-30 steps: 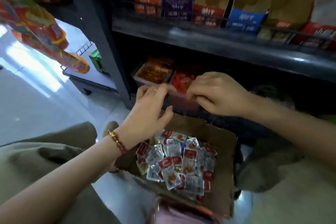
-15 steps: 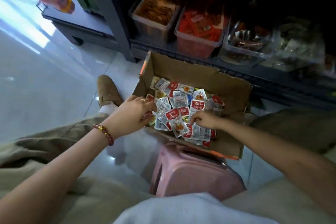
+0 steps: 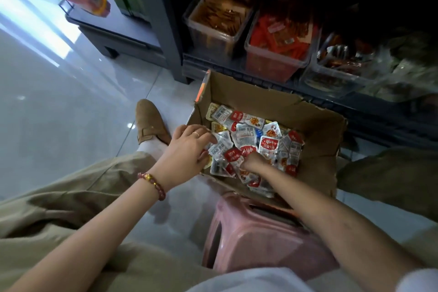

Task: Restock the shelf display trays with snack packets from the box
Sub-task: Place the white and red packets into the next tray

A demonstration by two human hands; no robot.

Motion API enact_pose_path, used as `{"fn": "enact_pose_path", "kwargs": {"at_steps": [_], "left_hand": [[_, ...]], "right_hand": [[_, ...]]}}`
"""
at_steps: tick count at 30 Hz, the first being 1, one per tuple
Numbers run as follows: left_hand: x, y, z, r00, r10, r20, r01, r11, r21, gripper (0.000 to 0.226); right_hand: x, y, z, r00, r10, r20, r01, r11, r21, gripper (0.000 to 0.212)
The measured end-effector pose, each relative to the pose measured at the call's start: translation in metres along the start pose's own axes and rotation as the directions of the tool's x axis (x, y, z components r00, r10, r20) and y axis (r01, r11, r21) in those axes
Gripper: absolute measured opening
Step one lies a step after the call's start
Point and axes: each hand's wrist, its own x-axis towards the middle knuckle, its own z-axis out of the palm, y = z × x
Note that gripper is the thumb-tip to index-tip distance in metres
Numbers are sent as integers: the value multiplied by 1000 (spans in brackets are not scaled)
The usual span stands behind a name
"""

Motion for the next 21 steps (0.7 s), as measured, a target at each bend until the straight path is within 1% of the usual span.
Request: {"fn": "enact_pose_path", "kwargs": {"at_steps": [1,2,3,5,7,9,11,13,14,15,17,18,19,20,21], "left_hand": [[0,0,1,1000,-5,-5,5,998,-59,36],[0,0,2,1000,-21,-6,20,991,-135,39],[1,1,3,999,-37,0,36,975,-219,42],[3,4,6,997,-79,0,74,927,-367,39],[6,11,5,989,-146,39,144,840,-524,32],[10,19,5,972,-218,92,223,709,-669,36],[13,24,6,947,-314,69,251,589,-768,38],[15,26,4,912,-410,17,230,475,-850,42],[16,27,3,890,-457,-2,225,441,-869,45],[16,26,2,868,-496,-18,227,430,-874,46],[17,25,0,837,-547,-38,240,427,-872,47],[17,23,-1,821,-570,-36,251,416,-874,47],[17,21,0,801,-598,-22,275,401,-874,48],[16,19,0,785,-619,8,310,382,-870,48],[15,18,0,775,-630,46,339,353,-872,47]], "right_hand": [[-7,-4,-11,1000,-14,-28,15,999,46,13],[-15,-9,-23,997,-55,-48,61,989,133,18],[-27,-15,-36,991,-117,-59,128,965,230,20],[-55,-31,-58,958,-269,-103,287,880,379,22],[-78,-43,-76,917,-372,-143,394,789,471,34],[-98,-54,-88,862,-492,-124,473,692,545,44],[-110,-63,-93,815,-573,-91,519,649,556,45],[-113,-68,-93,788,-611,-74,551,647,527,46],[-112,-69,-91,776,-627,-70,564,640,521,48],[-111,-68,-88,767,-639,-60,568,633,526,49],[-107,-64,-86,755,-655,14,539,633,555,41],[-105,-61,-87,761,-646,61,511,656,556,35],[-101,-56,-88,783,-615,96,484,698,528,27],[-94,-49,-89,819,-564,111,460,759,460,21],[-82,-38,-89,865,-489,114,431,840,330,20]]}}
